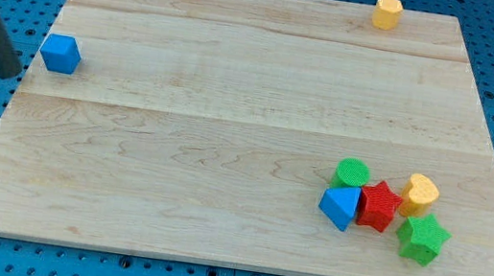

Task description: Push the cube left to the green circle

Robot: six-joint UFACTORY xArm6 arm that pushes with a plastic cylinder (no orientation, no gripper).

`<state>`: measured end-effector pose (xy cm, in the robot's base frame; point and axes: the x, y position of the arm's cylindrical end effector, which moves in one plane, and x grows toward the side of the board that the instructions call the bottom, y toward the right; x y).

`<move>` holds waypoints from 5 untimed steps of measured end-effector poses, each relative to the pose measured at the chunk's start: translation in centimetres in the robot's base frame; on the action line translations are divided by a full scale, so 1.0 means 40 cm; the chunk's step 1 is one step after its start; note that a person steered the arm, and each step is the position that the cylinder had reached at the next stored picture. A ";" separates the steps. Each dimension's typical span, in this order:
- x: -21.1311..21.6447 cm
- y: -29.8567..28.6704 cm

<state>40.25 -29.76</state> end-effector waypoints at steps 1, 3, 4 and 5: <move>-0.115 0.097; -0.120 0.528; -0.128 0.371; -0.136 0.337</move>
<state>34.82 -16.27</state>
